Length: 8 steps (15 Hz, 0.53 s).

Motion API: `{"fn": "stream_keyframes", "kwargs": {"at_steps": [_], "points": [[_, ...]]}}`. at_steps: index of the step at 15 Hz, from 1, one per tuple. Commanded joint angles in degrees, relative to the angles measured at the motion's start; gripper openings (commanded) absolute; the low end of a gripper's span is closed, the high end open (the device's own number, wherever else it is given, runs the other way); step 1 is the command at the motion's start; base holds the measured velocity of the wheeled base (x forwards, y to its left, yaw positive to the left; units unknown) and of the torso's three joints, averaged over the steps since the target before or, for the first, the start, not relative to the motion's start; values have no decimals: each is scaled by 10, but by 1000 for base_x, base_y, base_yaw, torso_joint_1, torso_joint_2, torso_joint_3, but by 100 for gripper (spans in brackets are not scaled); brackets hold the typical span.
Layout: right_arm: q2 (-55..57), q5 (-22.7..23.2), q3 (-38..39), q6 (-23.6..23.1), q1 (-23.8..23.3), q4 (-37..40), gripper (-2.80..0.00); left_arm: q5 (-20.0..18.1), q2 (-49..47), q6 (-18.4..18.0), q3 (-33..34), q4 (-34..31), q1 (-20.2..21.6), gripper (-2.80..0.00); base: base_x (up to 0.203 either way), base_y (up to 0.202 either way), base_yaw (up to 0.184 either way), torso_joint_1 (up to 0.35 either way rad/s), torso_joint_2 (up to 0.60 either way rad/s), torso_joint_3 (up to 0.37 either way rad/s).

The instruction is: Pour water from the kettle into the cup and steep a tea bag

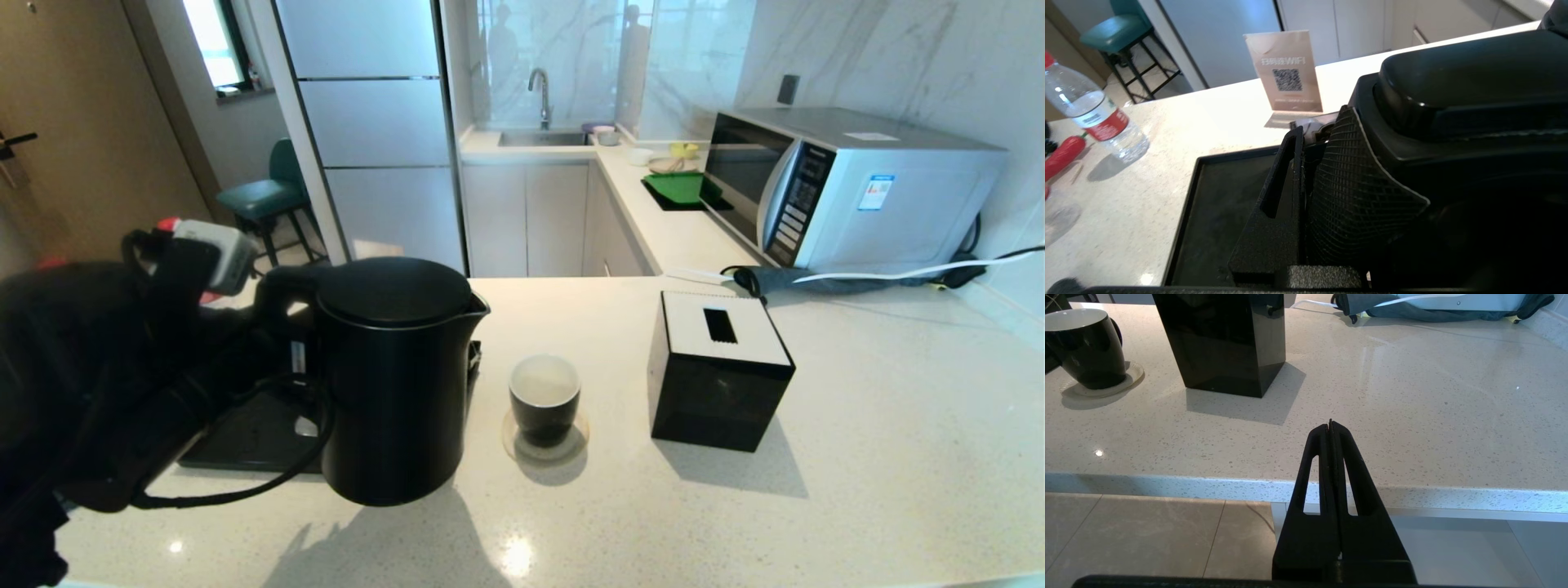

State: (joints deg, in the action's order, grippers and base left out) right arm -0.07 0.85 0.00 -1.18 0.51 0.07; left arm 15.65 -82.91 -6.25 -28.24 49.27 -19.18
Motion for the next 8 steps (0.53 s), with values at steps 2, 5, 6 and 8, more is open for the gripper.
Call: {"fn": "stream_keyframes", "kwargs": {"at_steps": [2, 5, 6, 8], "points": [[1, 0, 0, 0, 0, -1, -280, 2, 5, -13, -12, -15, -1, -280, 0, 0, 0, 0, 0, 0], [1, 0, 0, 0, 0, 0, -280, 7, -2, -17, -32, -43, -4, -280, 0, 0, 0, 0, 0, 0], [1, 0, 0, -1, 0, 0, -280, 13, -4, -17, -37, -54, -10, -280, 0, 0, 0, 0, 0, 0], [1, 0, 0, -1, 0, 0, -280, 38, -16, -25, -46, -64, -21, -280, 0, 0, 0, 0, 0, 0]]}}
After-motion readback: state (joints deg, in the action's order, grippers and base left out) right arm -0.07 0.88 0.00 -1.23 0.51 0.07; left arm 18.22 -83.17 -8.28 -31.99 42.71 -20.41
